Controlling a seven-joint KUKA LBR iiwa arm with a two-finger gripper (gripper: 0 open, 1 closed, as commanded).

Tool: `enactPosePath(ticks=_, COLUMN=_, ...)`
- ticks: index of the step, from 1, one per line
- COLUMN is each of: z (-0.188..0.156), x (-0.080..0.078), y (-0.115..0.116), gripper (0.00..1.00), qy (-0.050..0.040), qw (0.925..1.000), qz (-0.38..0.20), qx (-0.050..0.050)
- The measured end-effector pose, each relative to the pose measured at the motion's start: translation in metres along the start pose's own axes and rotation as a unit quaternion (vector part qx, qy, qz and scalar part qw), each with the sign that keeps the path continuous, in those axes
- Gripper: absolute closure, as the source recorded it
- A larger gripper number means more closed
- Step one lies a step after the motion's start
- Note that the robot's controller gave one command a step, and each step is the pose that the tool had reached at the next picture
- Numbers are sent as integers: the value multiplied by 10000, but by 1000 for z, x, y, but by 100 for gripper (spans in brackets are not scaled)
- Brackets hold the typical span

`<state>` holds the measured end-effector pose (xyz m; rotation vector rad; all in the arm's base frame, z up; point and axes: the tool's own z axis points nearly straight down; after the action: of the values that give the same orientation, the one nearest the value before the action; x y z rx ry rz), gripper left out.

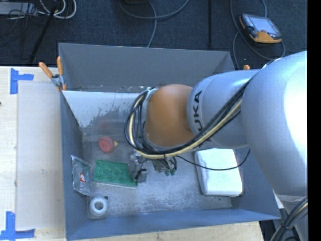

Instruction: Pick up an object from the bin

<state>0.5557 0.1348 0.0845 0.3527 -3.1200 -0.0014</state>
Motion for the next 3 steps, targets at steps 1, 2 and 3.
enactPosePath(ticks=1, z=0, x=0, y=0, gripper=0, qy=0, qw=10000, qz=3, qx=0)
enactPosePath(ticks=2, z=0, x=0, y=0, gripper=100, qy=-3, qw=10000, qz=7, qx=0)
enactPosePath(ticks=3, z=0, x=0, y=0, gripper=0, qy=-1, qw=10000, qz=8, qx=-1)
